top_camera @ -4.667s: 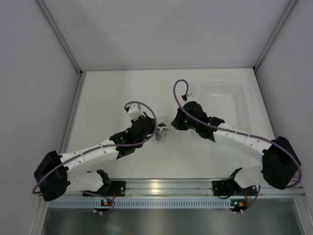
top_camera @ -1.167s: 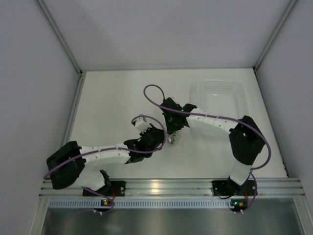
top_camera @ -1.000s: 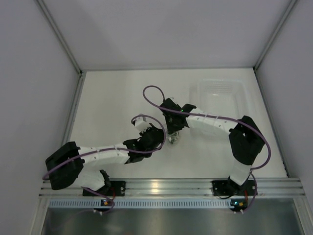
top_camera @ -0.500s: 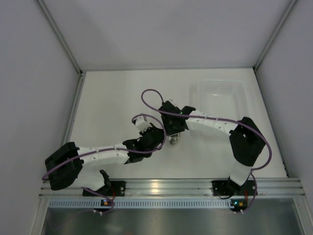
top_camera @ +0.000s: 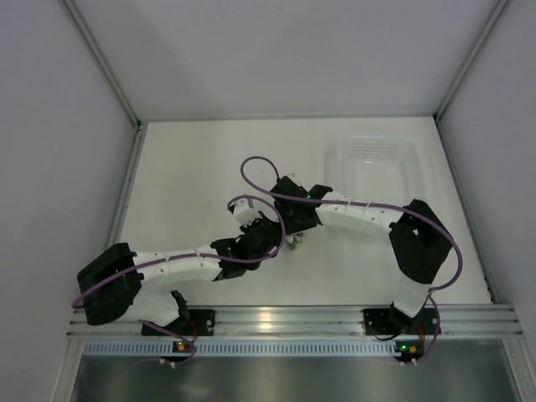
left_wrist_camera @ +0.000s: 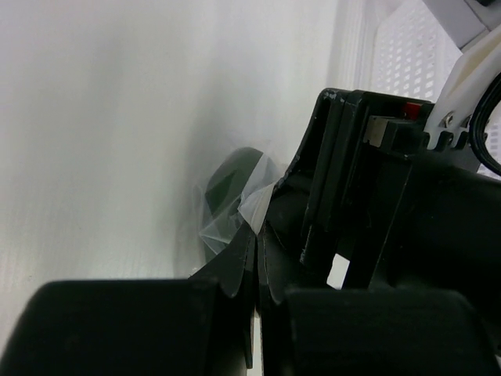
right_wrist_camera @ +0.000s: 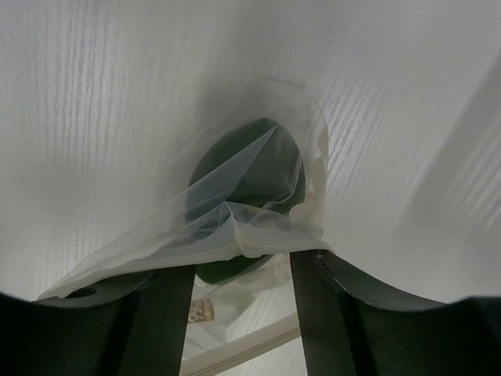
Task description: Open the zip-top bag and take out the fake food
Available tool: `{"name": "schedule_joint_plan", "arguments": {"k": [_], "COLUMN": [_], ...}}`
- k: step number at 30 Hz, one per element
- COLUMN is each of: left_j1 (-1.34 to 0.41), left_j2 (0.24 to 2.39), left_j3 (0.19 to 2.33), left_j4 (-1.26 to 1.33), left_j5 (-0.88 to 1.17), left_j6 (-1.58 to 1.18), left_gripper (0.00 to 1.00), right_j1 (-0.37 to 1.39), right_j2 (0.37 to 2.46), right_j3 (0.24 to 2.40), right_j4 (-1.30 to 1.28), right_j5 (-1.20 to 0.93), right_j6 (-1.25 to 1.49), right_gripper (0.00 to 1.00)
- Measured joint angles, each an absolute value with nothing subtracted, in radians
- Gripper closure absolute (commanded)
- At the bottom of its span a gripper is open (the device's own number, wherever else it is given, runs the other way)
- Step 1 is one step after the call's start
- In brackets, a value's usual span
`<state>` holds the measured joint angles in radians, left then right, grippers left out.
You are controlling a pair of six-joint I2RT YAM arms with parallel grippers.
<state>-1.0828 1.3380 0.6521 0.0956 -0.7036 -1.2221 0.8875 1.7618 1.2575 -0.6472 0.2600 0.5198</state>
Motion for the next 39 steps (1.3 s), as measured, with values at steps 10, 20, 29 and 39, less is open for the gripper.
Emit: {"name": "schedule_joint_plan", "arguments": {"k": [10, 20, 29, 39], "left_j1": [-1.074, -1.069, -1.064, -1.066], "left_j2": [1.340, 1.340, 1.340, 1.314], "left_j3": [0.650, 0.625, 0.576, 0.566], "left_j4": [0.060, 0.052, 0.044, 0.057], "left_j5": [-0.707, -0.723, -0.720, -0.727], "left_j6": [-1.183, -1.171, -1.161, -1.159], "left_gripper": [1.00, 1.00, 1.00, 1.00], "right_j1": [0.894, 0.906, 0.922, 0.927], "right_j2": [1.814, 1.864, 1.935, 1.932], "right_j3": [1.303, 1.352, 1.364, 1.354], "right_j4": [-0.652, -0.659, -0.638, -0.600], "right_j5": [0.257, 0.257, 0.228, 0.237], "right_j6": [0.519, 0.484, 0.471, 0.491], "right_gripper": [0.51, 0.40, 0.35, 0.76]}}
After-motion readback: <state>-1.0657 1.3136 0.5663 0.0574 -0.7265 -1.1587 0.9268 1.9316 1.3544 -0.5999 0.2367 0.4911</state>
